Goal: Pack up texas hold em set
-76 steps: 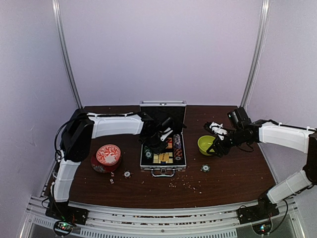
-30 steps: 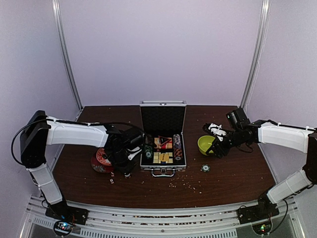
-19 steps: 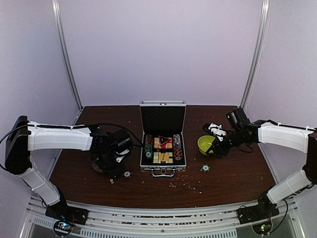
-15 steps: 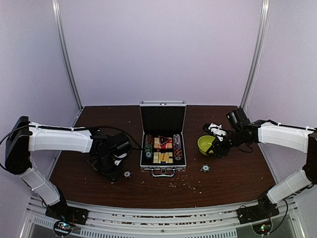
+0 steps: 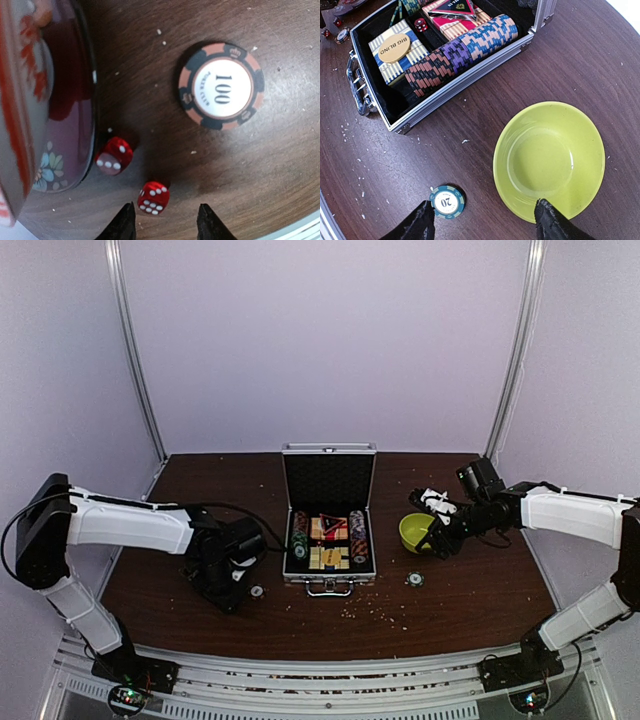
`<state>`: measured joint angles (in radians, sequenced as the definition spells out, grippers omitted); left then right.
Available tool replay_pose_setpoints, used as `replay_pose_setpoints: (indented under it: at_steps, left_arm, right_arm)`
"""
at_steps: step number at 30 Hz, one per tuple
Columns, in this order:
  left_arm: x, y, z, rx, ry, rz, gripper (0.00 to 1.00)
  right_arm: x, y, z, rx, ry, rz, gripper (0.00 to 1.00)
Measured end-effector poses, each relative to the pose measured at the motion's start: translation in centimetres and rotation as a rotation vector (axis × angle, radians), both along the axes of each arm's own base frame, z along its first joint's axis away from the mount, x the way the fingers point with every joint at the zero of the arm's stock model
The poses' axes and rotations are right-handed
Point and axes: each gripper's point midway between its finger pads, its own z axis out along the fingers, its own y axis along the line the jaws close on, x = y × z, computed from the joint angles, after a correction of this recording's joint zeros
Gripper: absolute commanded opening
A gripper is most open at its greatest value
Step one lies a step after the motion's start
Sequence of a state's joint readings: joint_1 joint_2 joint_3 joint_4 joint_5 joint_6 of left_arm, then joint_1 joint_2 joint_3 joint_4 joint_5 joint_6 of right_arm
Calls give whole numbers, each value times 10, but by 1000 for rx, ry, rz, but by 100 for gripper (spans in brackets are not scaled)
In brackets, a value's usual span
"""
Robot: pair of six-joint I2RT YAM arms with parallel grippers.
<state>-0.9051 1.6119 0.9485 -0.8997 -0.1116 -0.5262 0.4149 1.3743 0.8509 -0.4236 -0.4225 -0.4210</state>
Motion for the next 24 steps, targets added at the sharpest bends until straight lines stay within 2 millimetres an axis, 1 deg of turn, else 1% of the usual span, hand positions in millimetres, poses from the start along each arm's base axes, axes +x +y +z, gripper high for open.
replay_pose_setpoints:
  at_steps: [6,10,15,24]
  left_arm:
    - [3,-4,-9,3,6,-39,41]
    - [3,-7,-10,-9,11,-57,36]
    - [0,-9,-12,-21,24,-66,32]
    - [-5,-11,-14,-37,48,-71,20]
  right_arm:
    - [0,0,-1,-2,1,1,69]
    - [-1,0,-2,-3,5,1,69]
    - [-1,0,-4,-7,14,3,69]
    - [-2,0,-4,-8,16,4,69]
